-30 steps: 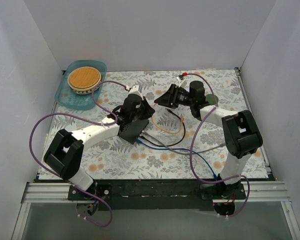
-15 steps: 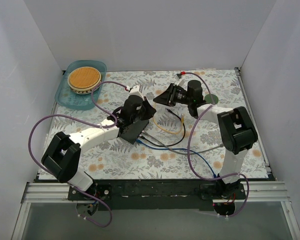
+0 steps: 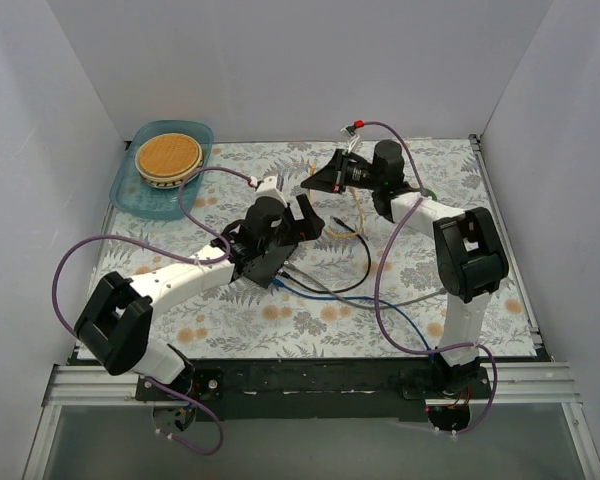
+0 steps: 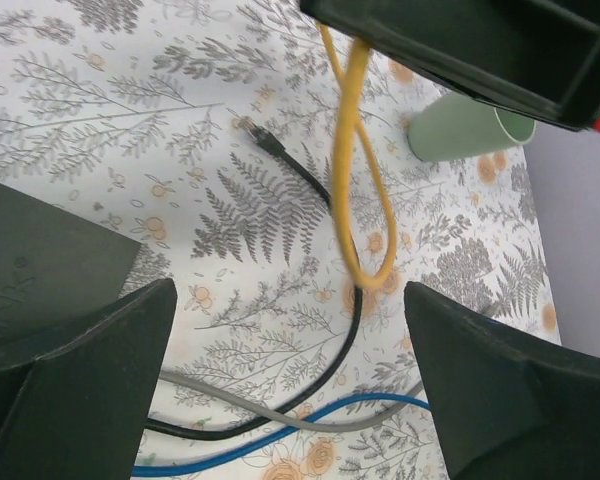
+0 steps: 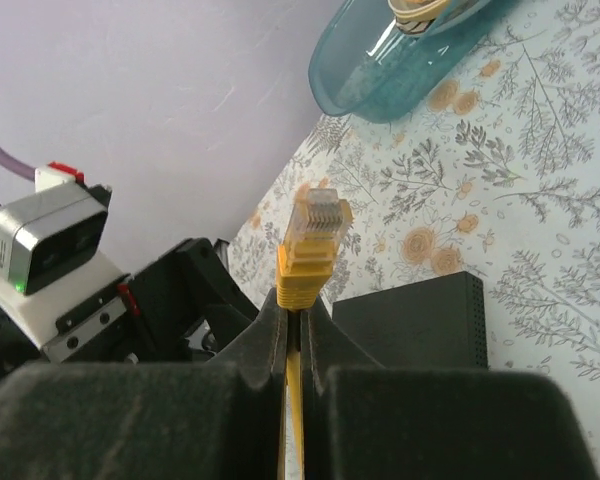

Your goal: Insert the plug into the switch port

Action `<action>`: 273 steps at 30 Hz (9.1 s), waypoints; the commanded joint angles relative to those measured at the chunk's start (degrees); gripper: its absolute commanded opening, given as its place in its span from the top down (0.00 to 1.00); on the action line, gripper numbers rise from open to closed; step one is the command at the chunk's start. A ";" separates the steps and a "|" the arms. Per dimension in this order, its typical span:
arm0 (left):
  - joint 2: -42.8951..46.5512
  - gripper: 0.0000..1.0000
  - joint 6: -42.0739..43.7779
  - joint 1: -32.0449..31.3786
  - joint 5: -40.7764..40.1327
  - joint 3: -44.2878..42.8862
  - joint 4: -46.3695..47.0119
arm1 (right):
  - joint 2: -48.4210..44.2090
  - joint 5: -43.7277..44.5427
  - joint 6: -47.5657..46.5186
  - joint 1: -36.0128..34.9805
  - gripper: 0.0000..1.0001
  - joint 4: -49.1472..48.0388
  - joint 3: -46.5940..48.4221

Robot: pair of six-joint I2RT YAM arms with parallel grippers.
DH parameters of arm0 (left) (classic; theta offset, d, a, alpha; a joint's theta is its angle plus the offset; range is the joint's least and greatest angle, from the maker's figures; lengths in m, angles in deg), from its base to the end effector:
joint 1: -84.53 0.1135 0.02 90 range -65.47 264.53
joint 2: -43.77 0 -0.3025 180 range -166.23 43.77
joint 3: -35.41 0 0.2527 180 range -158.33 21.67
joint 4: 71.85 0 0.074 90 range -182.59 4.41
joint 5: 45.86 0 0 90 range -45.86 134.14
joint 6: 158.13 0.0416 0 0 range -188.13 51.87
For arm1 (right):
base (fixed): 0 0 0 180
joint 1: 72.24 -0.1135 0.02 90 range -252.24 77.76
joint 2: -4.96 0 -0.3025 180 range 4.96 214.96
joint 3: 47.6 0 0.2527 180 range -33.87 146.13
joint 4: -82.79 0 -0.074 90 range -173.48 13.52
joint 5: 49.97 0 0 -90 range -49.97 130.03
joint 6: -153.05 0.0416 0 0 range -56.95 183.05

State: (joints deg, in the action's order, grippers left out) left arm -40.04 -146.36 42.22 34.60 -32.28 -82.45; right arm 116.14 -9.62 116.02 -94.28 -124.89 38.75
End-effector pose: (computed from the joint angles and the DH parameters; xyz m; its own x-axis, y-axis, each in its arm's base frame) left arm 0.2508 -0.2190 0.2924 -0.6105 -0.7498 -0.2552 -0.2124 0.4654 -0.8592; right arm 0.4140 0.2018 0.2945 -0.7294 0.2623 -0.6317 -0.6080 0.1745 0.7745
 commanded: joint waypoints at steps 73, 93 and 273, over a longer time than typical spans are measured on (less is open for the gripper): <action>10.33 1.00 -14.39 5.13 4.36 -4.49 -6.21 | -32.08 55.51 -57.10 -25.06 0.46 41.94 -10.22; 11.74 1.00 -17.04 4.86 7.60 -3.79 -5.07 | -29.70 68.72 -58.16 -29.02 0.93 29.81 -14.08; -9.44 0.21 4.32 20.24 14.11 6.58 1.78 | -5.98 45.70 -55.78 -23.05 0.99 42.20 -10.92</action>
State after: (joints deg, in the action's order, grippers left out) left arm -49.28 -143.26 61.98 46.32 -26.55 -82.95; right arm 108.36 34.93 58.64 -116.99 -81.04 25.31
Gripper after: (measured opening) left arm 0.793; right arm 0.043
